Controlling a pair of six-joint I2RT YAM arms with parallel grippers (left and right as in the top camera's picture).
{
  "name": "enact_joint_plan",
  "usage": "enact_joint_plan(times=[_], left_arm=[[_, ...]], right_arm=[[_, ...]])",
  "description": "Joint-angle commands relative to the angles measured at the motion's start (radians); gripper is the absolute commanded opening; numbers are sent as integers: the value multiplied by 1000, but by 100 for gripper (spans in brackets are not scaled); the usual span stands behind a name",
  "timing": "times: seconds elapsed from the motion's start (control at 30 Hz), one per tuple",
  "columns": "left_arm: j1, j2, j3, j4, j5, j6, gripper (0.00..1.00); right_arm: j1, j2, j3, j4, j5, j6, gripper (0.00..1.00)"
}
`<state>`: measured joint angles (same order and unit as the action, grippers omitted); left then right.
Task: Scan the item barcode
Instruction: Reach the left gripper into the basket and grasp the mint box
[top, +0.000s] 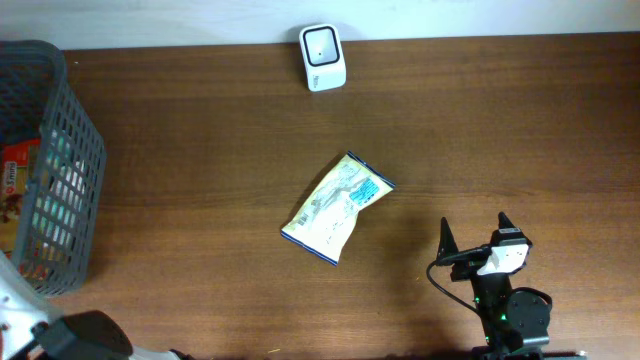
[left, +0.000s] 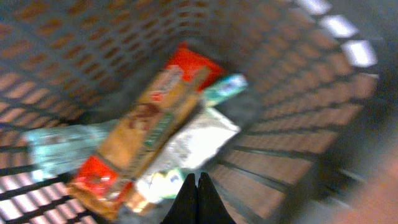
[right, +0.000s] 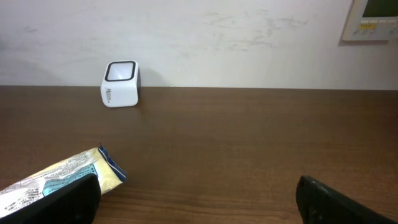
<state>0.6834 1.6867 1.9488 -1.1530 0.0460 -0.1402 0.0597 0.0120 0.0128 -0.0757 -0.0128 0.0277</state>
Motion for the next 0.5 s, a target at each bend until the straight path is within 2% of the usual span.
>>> enact_joint_plan(times=[0.0, 0.03, 0.1, 0.17, 0.2, 0.23, 0.27, 0.3, 0.4, 0.43, 0.47], left_arm=[[-108, -116, 10, -24, 178, -31, 0], [-189, -142, 10, -65, 165, -29, 0], [-270, -149, 10, -100, 114, -30, 0], [-340, -149, 9, -108, -1, -31, 0], [-346, -149, 9, -103, -27, -31, 11], [-343, -149, 9, -89, -59, -31, 41], [-330, -149, 9, -73, -76, -31, 53], [-311, -149, 9, -62, -80, -31, 58], [-196, -149, 9, -33, -80, -67, 82], [-151, -148, 9, -25, -80, -101, 96], [-124, -142, 8, -16, -80, -107, 100]], right_arm=[[5, -6, -7, -3, 5, 10, 99], [5, -6, -7, -3, 5, 10, 99], [5, -6, -7, -3, 5, 10, 99], [5, -6, -7, -3, 5, 10, 99], [5, -6, -7, -3, 5, 10, 99], [5, -6, -7, -3, 5, 10, 99], [5, -6, -7, -3, 5, 10, 99], [5, -6, -7, -3, 5, 10, 99], [5, -6, -7, -3, 5, 10, 99], [5, -6, -7, -3, 5, 10, 99], [5, -6, -7, -3, 5, 10, 99]])
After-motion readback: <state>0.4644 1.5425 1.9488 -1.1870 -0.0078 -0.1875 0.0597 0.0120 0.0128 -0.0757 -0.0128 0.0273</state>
